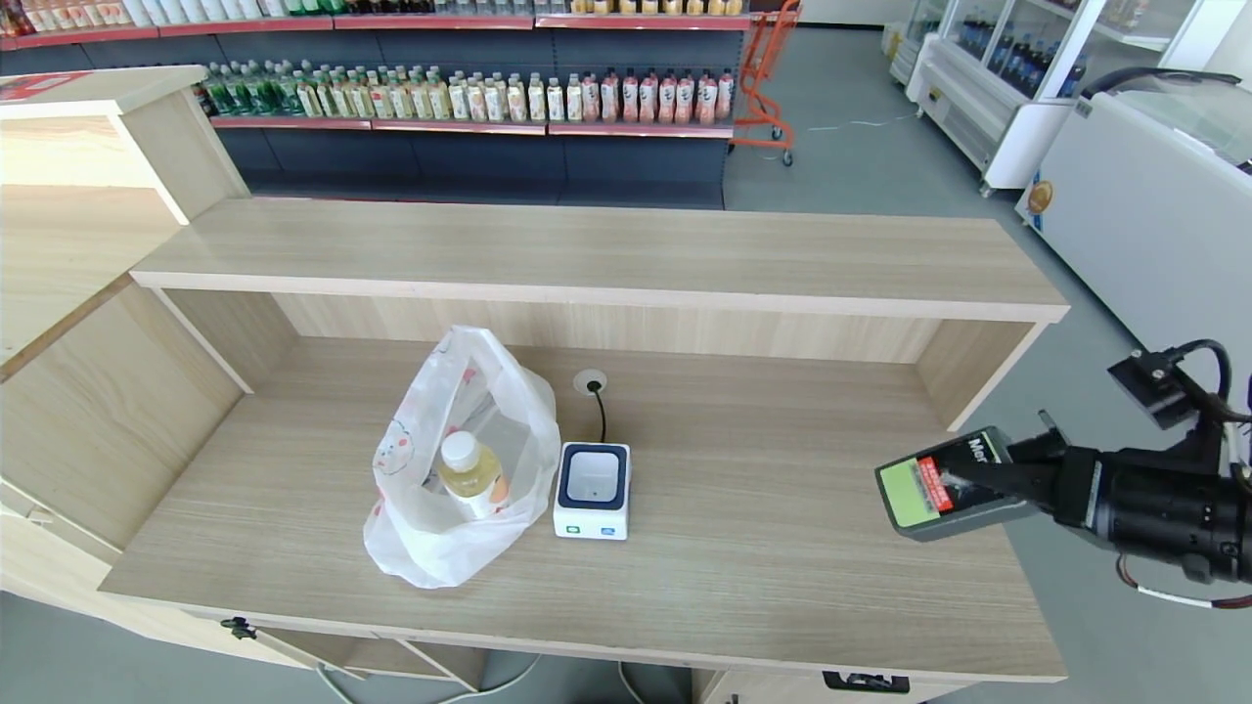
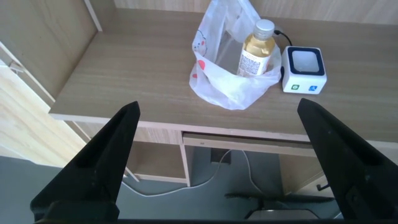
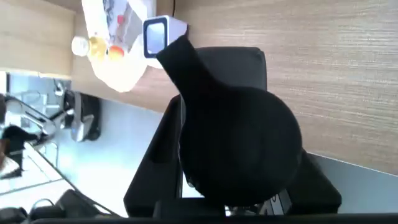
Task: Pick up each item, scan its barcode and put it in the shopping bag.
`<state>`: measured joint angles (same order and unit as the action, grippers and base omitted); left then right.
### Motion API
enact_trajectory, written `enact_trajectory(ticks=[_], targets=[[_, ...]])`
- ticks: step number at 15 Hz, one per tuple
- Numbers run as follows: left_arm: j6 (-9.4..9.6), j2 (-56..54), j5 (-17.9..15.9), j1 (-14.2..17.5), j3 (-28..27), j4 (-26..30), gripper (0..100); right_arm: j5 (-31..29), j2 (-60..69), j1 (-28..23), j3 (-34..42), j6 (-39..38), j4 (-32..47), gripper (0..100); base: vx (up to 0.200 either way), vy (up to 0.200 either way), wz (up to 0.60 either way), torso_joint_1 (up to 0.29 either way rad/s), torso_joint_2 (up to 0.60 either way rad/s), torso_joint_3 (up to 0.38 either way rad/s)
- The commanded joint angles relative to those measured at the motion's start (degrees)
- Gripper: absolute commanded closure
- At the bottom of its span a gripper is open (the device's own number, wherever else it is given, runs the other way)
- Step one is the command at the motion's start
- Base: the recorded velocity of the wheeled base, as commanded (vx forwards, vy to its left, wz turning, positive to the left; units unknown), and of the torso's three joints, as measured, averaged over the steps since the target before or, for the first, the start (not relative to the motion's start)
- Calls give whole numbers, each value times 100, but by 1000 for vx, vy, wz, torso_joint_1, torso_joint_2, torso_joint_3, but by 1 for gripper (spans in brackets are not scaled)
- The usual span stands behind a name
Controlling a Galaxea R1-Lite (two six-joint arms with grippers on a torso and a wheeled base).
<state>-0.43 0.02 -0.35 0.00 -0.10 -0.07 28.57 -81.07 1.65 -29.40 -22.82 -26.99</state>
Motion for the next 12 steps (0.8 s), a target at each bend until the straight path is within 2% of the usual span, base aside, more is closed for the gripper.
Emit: enact_trajectory(ticks=[1, 2, 3, 6, 9, 12], targets=[[-1, -2, 0, 0, 1, -1, 0, -520, -788, 389, -215, -768, -404, 100, 0, 0, 0, 0, 0, 0], [-1, -2, 0, 0, 1, -1, 0, -748, -814, 644, -347, -1462, -439, 100, 0, 0, 0, 0, 0, 0], [-1, -2, 0, 0, 1, -1, 0, -766, -779, 785, -373, -1682, -439, 100, 0, 0, 0, 0, 0, 0], [-1, -2, 0, 0, 1, -1, 0, -766, -691, 1057, -364, -1743, -430, 100, 0, 0, 0, 0, 0, 0], [-1, -2, 0, 0, 1, -1, 0, -757, -577, 1101, -338, -1743, -404, 100, 0, 0, 0, 0, 0, 0], [-1, -2, 0, 0, 1, -1, 0, -757, -577, 1101, -347, -1743, -395, 100, 0, 200, 0, 1, 4, 2]])
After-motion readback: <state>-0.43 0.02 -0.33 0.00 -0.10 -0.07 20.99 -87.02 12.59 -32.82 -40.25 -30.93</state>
